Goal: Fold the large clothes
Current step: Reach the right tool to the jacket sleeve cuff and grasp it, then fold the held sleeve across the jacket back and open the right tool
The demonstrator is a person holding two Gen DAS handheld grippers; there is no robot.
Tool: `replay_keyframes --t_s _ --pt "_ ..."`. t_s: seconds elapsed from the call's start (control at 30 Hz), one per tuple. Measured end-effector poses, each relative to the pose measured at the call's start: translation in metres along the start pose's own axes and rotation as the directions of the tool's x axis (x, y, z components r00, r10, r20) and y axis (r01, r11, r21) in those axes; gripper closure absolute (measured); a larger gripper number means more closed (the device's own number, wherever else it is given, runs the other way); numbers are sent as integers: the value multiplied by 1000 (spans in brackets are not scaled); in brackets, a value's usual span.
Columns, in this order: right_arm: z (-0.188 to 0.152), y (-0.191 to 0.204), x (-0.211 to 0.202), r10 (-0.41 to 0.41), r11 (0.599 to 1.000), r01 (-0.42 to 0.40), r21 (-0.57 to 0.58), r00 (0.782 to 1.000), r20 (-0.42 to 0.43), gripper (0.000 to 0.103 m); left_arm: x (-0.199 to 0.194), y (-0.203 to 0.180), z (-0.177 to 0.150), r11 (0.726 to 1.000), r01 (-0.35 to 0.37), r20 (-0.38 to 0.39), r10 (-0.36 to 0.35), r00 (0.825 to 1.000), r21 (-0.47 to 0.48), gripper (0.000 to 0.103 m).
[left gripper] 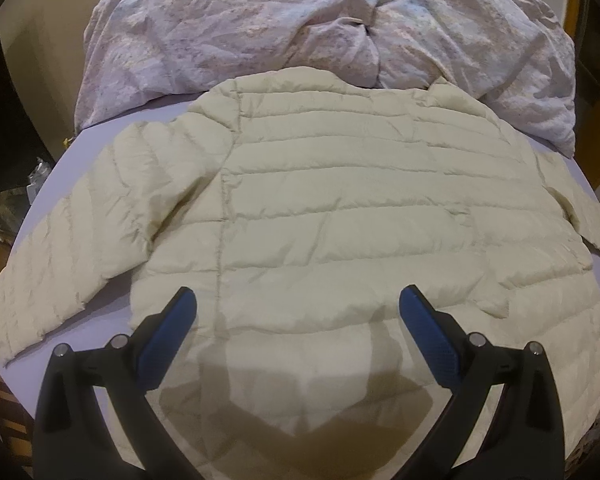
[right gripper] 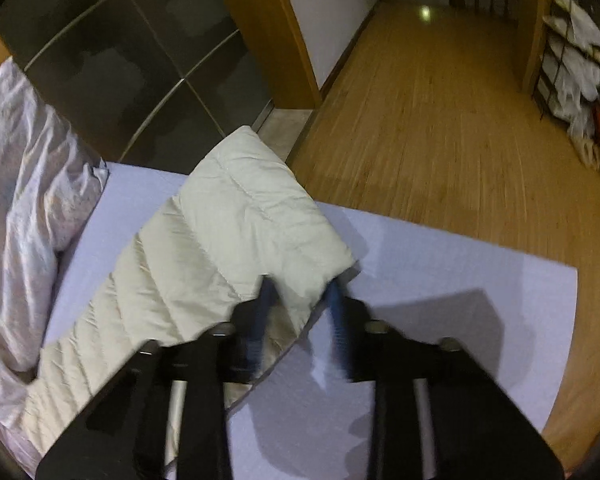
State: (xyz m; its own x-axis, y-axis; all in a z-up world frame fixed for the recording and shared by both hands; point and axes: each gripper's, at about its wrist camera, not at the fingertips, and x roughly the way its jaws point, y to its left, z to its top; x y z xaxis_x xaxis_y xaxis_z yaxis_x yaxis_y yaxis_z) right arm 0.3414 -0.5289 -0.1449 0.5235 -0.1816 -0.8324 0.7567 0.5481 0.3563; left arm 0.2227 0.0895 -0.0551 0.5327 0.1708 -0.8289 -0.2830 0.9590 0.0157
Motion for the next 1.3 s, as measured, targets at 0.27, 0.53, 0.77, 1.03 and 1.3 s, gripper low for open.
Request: replay_keyframes --t_s 0.27,0.53,0.77,1.03,1.3 --pt "-7 31 -18 112 987 -108 -119 993 25 96 -4 13 3 998 -67 35 67 997 5 2" --pt "-48 124 -73 392 853 -373 -366 920 -24 96 -5 36 2 997 -63 39 64 997 -49 2" --pt "-119 209 -115 529 653 -530 -540 830 -176 96 -15 51 -1 995 -51 63 56 996 -82 2" --pt "-203 260 -123 503 525 -599 -605 792 -347 96 -21 65 -6 988 -122 94 130 987 -90 2" --pt "-280 289 -115 424 443 -663 -603 748 -511 96 -30 83 -13 982 -156 166 172 971 -103 2"
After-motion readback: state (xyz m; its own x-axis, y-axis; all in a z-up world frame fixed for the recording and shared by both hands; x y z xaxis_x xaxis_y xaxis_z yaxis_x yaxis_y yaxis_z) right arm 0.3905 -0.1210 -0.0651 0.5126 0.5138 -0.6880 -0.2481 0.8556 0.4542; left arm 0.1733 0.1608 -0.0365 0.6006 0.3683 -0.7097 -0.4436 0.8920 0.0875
